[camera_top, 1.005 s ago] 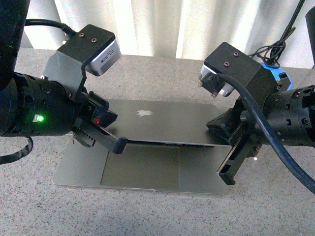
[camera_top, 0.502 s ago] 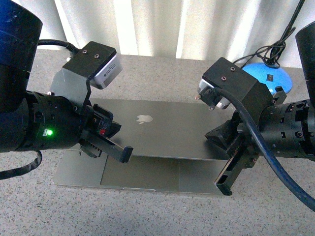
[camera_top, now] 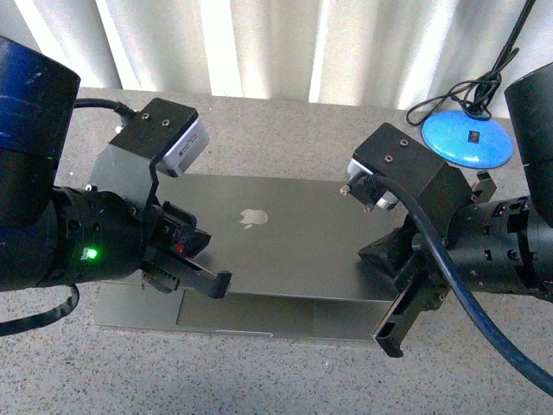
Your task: Close laptop
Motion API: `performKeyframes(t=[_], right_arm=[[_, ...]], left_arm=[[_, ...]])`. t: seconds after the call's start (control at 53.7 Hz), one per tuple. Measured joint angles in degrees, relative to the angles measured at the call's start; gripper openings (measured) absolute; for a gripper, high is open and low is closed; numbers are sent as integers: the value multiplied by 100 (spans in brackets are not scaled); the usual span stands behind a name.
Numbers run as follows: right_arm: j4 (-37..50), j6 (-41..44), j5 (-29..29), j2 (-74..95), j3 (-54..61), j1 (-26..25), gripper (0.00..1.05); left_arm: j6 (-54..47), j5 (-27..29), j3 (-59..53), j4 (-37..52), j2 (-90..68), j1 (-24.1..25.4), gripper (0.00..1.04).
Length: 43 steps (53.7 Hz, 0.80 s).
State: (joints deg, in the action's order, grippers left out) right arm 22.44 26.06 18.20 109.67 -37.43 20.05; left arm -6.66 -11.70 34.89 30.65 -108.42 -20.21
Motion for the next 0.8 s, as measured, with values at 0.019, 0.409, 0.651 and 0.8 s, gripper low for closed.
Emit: performKeyframes(t=[0.019,0.409,0.651,0.8], right_arm=[[9,0,2,22,0,0,1],[201,-44,7,442,-2,20,1],[240,-44,7,619,-44,17,1],[240,-39,15,651,-61,11,1]], left_arm=[[4,-2,0,13,-11,2,4],[142,-103,-17,278,-391,101,4],[216,-175,-4,431,-629,118,4],[260,-195,-4,522,-765,120,4]])
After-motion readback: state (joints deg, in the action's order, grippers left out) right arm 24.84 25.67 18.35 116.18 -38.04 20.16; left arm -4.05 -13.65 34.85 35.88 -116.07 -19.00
